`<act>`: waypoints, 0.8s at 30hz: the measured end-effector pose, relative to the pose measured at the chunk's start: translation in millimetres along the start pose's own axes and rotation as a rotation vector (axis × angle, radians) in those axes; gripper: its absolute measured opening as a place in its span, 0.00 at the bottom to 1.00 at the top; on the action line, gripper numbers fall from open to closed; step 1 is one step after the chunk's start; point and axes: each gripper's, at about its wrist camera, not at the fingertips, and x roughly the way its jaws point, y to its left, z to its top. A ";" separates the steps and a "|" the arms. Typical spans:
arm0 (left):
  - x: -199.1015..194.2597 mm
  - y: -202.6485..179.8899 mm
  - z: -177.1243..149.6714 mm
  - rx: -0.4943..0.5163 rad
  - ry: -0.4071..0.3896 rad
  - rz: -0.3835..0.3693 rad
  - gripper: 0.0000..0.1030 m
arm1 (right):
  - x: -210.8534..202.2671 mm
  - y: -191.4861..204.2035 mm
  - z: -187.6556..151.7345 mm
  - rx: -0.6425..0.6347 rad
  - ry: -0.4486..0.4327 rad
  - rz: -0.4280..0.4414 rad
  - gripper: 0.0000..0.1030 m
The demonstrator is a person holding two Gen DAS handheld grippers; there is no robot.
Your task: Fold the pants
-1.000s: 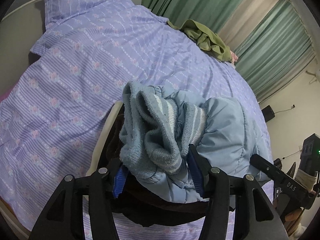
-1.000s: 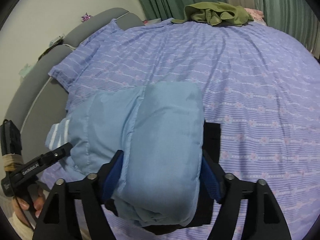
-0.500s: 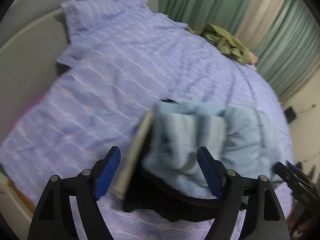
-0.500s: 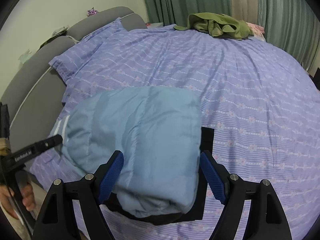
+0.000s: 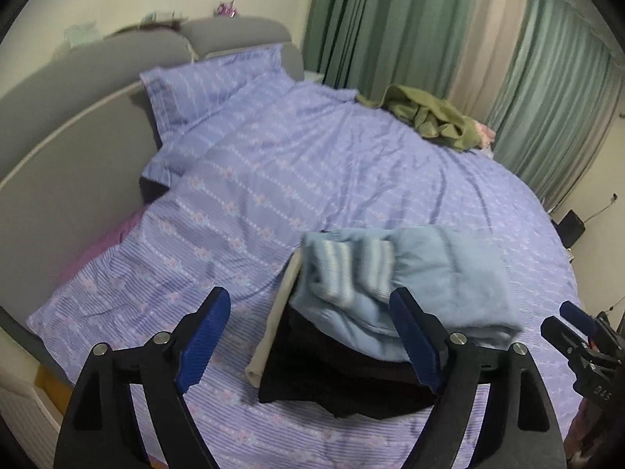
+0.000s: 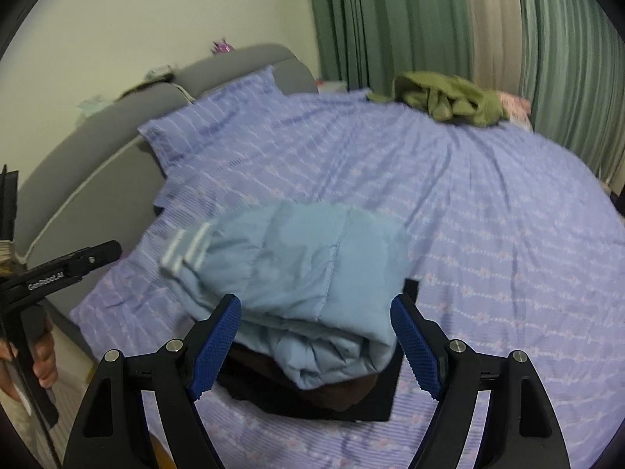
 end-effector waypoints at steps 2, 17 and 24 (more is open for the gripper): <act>-22.1 -17.5 -5.2 0.031 -0.032 -0.007 0.89 | -22.5 -2.7 -1.6 -0.011 -0.028 -0.013 0.89; -175.0 -176.2 -92.5 0.157 -0.189 -0.069 1.00 | -222.3 -88.0 -72.1 0.039 -0.180 -0.072 0.94; -217.6 -252.1 -151.1 0.200 -0.170 -0.119 1.00 | -296.1 -140.8 -122.5 0.063 -0.191 -0.117 0.94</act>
